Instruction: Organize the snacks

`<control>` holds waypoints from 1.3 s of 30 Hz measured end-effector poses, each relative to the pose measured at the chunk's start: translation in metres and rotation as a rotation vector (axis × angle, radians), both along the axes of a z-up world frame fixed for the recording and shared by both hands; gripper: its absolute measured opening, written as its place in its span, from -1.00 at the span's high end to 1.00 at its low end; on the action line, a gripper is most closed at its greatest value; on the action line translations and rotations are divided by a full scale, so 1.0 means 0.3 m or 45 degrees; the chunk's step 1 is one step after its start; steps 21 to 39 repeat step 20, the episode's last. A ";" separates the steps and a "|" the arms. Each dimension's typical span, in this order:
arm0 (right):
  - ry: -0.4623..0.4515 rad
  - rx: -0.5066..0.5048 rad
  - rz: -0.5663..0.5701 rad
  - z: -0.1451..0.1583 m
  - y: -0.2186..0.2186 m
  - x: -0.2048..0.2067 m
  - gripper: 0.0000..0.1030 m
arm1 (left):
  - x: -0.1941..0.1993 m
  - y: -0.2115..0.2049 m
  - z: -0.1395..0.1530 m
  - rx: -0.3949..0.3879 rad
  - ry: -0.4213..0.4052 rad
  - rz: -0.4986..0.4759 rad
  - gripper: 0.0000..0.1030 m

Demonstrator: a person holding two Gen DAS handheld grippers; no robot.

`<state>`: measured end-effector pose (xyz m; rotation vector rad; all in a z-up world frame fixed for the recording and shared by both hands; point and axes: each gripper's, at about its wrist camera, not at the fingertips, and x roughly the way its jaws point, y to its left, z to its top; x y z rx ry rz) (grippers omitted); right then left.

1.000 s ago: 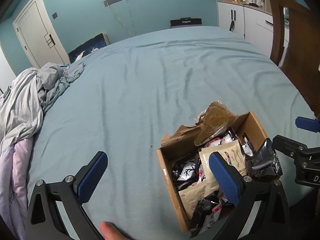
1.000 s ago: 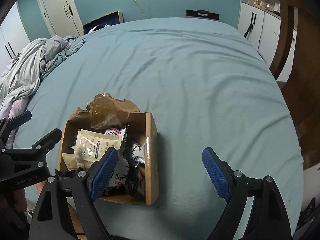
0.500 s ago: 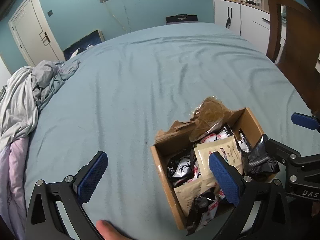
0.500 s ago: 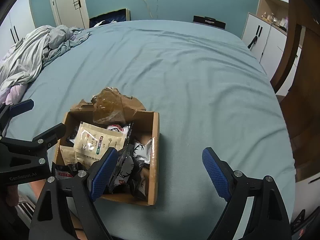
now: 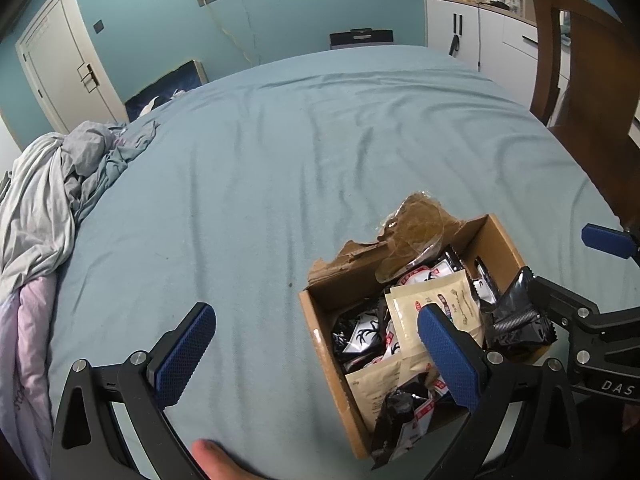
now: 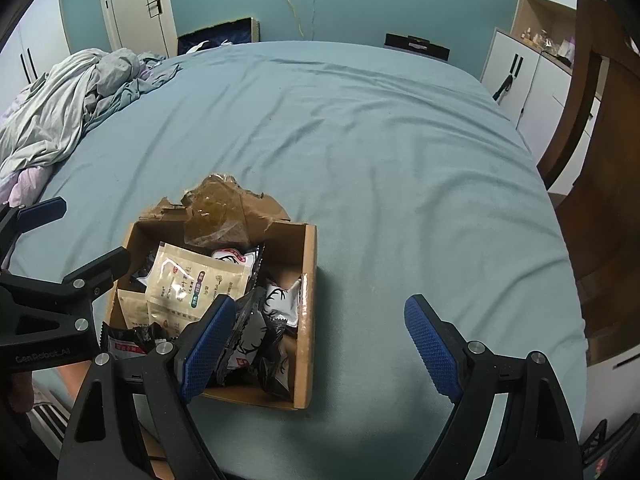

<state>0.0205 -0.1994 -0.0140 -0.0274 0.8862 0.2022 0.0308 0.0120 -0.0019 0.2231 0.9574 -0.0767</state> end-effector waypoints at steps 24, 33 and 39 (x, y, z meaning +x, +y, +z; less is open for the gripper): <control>-0.004 -0.023 0.015 0.002 0.011 0.000 -0.68 | 0.002 0.005 -0.012 -0.060 0.045 -0.008 -1.00; -0.004 -0.023 0.015 0.002 0.011 0.000 -0.68 | 0.002 0.005 -0.012 -0.060 0.045 -0.008 -1.00; -0.004 -0.023 0.015 0.002 0.011 0.000 -0.68 | 0.002 0.005 -0.012 -0.060 0.045 -0.008 -1.00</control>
